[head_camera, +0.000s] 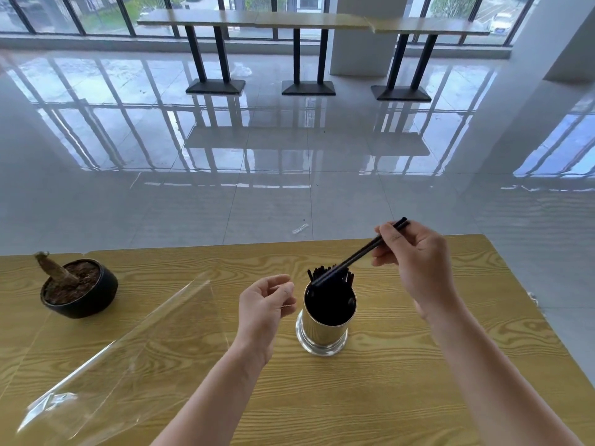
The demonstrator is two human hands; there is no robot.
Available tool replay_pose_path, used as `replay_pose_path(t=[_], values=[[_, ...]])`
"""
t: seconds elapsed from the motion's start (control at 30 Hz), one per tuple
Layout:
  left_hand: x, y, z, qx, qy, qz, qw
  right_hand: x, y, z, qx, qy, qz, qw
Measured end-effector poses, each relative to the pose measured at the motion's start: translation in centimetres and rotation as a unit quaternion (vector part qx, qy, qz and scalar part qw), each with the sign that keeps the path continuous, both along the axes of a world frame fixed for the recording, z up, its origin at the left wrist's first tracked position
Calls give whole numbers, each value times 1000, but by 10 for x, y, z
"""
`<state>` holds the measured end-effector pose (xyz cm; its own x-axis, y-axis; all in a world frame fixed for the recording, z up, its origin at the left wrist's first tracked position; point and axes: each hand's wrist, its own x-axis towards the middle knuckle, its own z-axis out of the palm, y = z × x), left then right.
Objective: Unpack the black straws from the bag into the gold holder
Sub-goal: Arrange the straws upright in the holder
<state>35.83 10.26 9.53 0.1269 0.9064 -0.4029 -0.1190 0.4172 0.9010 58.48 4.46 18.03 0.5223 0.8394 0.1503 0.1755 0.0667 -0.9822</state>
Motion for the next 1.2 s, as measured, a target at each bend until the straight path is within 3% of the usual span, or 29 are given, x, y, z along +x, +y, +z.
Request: replay_pose_path(t=[0.17,0.33,0.47,0.67,0.87,1.2], values=[[12,4,-5,130,192,-71,970,-1,-6,-22,-109,-219,18,969],[28,12,2,226,294,-106,923,-12,-5,-57,-183,-259,23,948],[39,18,6,236,307,-125,914,-22,1,-73,-193,-287,21,938],[43,23,1,240,320,-126,908,-26,1,-79,-113,-285,-23,952],[44,29,-3,228,317,-125,912,-24,3,-78,-102,-387,24,916],[49,35,-3,242,323,-150,903,-14,18,-68,-91,-371,16,924]])
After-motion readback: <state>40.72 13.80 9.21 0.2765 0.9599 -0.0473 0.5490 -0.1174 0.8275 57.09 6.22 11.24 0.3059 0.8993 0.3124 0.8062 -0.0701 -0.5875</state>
